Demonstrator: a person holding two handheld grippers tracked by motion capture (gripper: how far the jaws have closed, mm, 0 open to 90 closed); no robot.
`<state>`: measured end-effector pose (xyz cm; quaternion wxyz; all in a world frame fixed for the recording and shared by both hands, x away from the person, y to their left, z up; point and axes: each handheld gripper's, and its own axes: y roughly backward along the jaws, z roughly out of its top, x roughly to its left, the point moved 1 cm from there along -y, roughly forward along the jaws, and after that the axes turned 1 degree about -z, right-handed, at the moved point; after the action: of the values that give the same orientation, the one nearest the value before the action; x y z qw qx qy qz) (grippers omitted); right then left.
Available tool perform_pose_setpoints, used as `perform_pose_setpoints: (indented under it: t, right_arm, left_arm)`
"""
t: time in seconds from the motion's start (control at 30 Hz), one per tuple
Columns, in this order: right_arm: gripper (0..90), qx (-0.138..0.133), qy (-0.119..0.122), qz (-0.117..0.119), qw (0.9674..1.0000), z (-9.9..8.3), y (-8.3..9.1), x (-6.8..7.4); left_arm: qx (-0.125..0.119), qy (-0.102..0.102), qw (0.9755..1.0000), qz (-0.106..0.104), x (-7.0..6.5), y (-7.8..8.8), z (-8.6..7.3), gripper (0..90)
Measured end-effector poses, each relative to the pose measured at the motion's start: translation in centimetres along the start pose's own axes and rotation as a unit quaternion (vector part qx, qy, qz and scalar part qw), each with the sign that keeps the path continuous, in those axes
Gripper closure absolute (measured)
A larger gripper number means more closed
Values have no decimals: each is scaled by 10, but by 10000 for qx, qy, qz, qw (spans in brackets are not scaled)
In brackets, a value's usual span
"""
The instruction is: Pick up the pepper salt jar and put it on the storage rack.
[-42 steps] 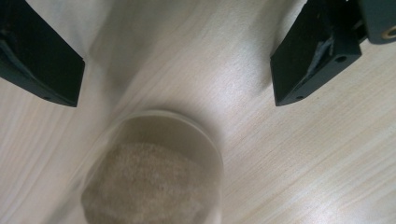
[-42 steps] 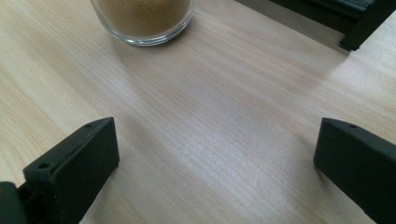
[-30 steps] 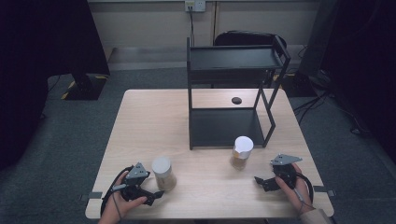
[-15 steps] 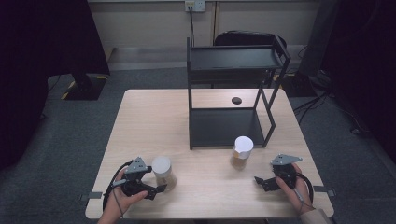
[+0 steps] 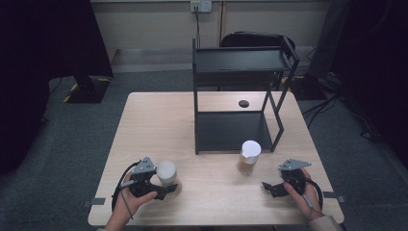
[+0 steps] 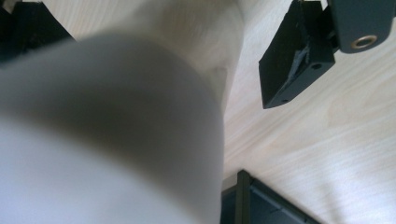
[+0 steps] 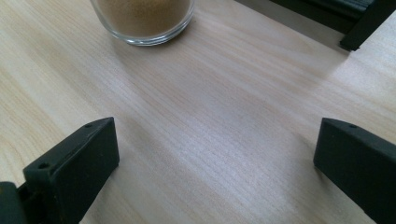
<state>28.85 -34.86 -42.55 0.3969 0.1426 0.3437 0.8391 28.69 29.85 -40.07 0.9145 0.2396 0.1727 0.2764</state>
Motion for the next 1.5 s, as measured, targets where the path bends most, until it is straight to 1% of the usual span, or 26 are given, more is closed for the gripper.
perform_pose_setpoints:
  t: [0.03,0.1,0.2,0.33,0.37,0.47,0.53,0.57,0.63,0.7,0.8,0.97,1.07,1.17,1.2,1.23,1.33,1.5]
  right_arm:
    - [0,0,1,0,10000,0,0,0]
    - [0,-1,0,0,10000,0,0,0]
    - [0,-1,0,0,10000,0,0,0]
    - [0,-1,0,0,10000,0,0,0]
    - [0,-1,0,0,10000,0,0,0]
    - [0,0,0,-1,10000,0,0,0]
    - [0,0,-1,0,10000,0,0,0]
    - [0,-1,1,0,10000,0,0,0]
    - [0,-2,0,0,10000,0,0,0]
    - [0,-1,-1,0,10000,0,0,0]
    - [0,-2,-1,0,10000,0,0,0]
    - [0,-1,-1,0,10000,0,0,0]
    - [0,0,-1,0,10000,0,0,0]
    - [0,0,-2,1,10000,0,0,0]
    - [0,0,-2,1,10000,0,0,0]
    - [0,0,-1,0,10000,0,0,0]
    - [0,-1,-3,0,10000,0,0,0]
    - [0,-1,-2,0,10000,0,0,0]
  left_arm:
    - [-17,-19,10000,2,0,0,2,146]
    - [-37,-33,10000,-30,1,-1,4,153]
    - [0,-128,9999,-61,0,-3,8,192]
    - [-20,-244,9996,-130,-1,-6,9,263]
    - [-25,-305,9995,-107,-2,-6,10,287]
    - [37,-443,9990,-28,-6,-6,14,307]
    - [18,-485,9988,55,-8,-7,15,317]
    - [39,-540,9985,91,-10,-7,16,322]
    - [62,-561,9983,133,-11,-8,18,327]
    - [143,-619,9978,168,-13,-9,23,333]
    - [157,-595,9980,171,-12,-10,25,337]
    - [133,-445,9989,103,-11,-14,30,343]
    - [130,-413,9990,53,-10,-16,35,344]
    - [136,-410,9991,-23,-9,-19,42,345]
    - [136,-410,9991,-23,-9,-19,42,345]
    - [135,-416,9990,-81,-9,-21,47,345]
    - [90,-368,9991,-167,-8,-23,54,346]
    - [122,-473,9986,-227,-9,-28,69,346]
